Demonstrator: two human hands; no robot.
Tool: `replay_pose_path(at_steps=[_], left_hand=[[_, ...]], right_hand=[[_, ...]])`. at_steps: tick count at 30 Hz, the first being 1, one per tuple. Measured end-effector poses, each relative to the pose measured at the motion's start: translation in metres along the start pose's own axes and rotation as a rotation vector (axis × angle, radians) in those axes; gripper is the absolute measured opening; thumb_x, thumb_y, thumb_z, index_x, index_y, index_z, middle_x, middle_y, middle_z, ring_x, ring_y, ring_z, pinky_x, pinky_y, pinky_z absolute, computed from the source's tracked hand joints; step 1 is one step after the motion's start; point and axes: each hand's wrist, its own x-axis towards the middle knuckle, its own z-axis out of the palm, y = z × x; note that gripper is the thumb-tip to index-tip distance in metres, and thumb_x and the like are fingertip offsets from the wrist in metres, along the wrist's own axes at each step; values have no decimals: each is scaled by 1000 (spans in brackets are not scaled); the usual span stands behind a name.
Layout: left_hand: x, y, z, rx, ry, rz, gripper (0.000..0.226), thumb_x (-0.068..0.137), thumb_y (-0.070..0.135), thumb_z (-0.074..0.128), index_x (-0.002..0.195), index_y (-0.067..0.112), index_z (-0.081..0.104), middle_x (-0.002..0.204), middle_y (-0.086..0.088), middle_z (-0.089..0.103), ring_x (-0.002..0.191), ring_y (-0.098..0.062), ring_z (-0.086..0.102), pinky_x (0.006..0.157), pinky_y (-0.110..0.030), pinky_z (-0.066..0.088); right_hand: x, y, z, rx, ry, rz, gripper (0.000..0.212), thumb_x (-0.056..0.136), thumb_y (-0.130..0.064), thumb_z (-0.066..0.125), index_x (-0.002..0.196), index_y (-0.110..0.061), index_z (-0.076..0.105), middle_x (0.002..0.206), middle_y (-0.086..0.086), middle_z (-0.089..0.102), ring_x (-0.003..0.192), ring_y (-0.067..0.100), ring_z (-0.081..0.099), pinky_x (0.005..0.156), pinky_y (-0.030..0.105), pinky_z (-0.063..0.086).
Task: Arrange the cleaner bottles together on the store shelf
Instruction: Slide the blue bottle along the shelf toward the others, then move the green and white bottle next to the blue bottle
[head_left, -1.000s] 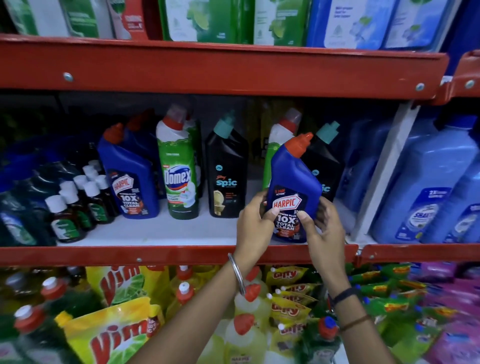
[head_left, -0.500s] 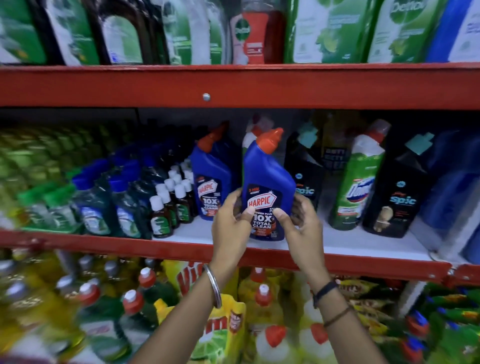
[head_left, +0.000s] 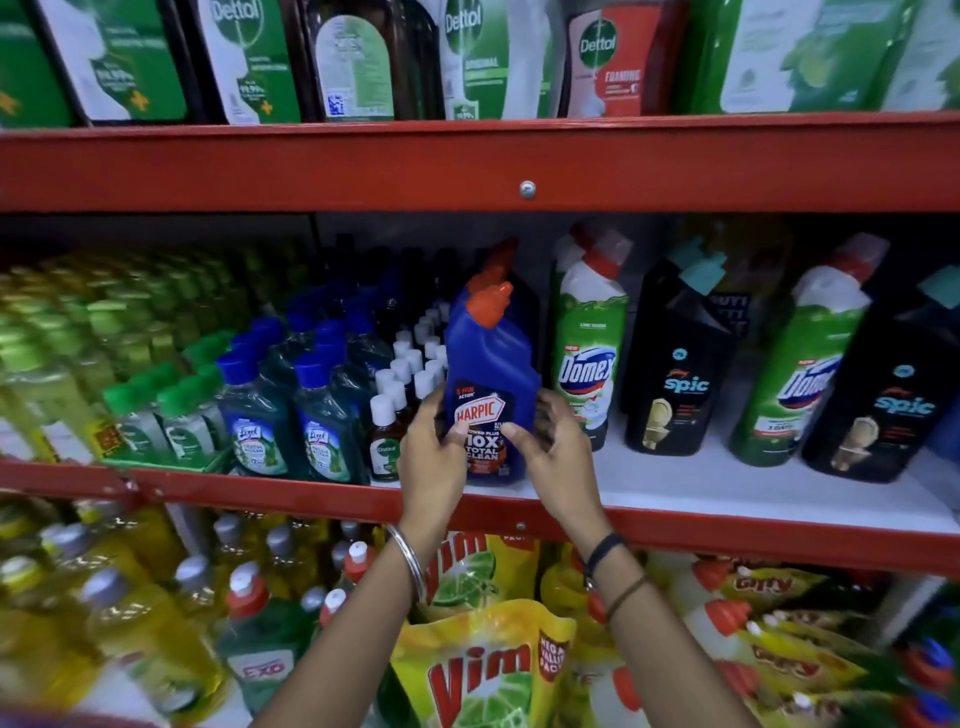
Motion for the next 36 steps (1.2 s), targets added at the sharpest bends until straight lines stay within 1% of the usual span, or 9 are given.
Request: replay_pose_path(at_steps=[4, 10, 16, 19, 22, 27, 32, 34, 36], left_hand=[[4, -9, -5, 7, -35, 27, 44, 91, 9, 51, 132, 25, 47, 112, 2, 65, 102, -19, 64, 86, -50, 56], [-1, -7, -3, -44, -7, 76, 42, 91, 5, 50, 129, 23, 46, 122, 2, 56, 111, -15, 57, 94, -48, 52], [-31, 29, 24, -112, 215, 333, 33, 92, 5, 48, 124, 13, 51, 140, -3, 38, 128, 8, 35, 99, -6, 32], [-46, 44, 55, -133, 117, 427, 30, 92, 11, 49, 122, 13, 52, 136, -1, 42, 126, 5, 39, 100, -10, 34], [-57, 54, 93, -212, -33, 416, 25, 93, 13, 49, 118, 18, 54, 127, 3, 48, 124, -9, 46, 101, -25, 42], [-72, 72, 160, -254, -239, 339, 25, 95, 16, 48, 118, 19, 56, 122, 3, 56, 112, 3, 52, 89, -9, 41], [-72, 83, 220, -242, -418, 193, 34, 98, 24, 40, 131, 20, 46, 131, 4, 51, 110, 18, 44, 86, 3, 33], [-68, 85, 240, -238, -433, 131, 39, 99, 23, 38, 138, 19, 39, 140, 1, 46, 119, 4, 46, 92, -3, 34], [-64, 87, 255, -231, -448, 77, 43, 99, 21, 37, 142, 20, 32, 141, 5, 42, 126, -7, 43, 97, -16, 35]], right_hand=[[4, 5, 3, -63, -30, 16, 51, 85, -23, 65, 129, -10, 44, 124, 10, 62, 107, 18, 63, 89, 34, 56], [4, 7, -1, -72, -84, 25, 49, 86, -23, 63, 129, -11, 43, 125, 7, 61, 110, 17, 62, 89, 32, 55], [-14, -1, -41, 4, 53, -4, 34, 89, -16, 59, 122, -15, 51, 115, -1, 64, 102, 0, 62, 82, 11, 49], [-22, -7, -81, 27, 180, -54, 25, 90, -18, 58, 114, -18, 55, 110, 0, 67, 103, 6, 63, 83, 15, 50], [-25, -9, -125, -5, 342, -90, 19, 91, -19, 56, 110, -18, 56, 108, -1, 68, 102, 9, 63, 85, 20, 50], [-21, 4, -196, -112, 486, -86, 24, 93, -14, 52, 116, -17, 53, 118, 5, 61, 111, 15, 58, 90, 24, 48], [-8, 17, -236, -145, 373, -8, 40, 95, -13, 47, 134, -9, 39, 134, -1, 49, 116, 3, 48, 87, -2, 35], [-2, 20, -241, -148, 300, 24, 45, 96, -13, 44, 139, -11, 33, 126, -21, 45, 111, -13, 44, 89, -3, 31], [3, 23, -244, -132, 242, 47, 49, 97, -13, 42, 143, -14, 27, 123, -29, 40, 114, -14, 42, 99, 5, 30]])
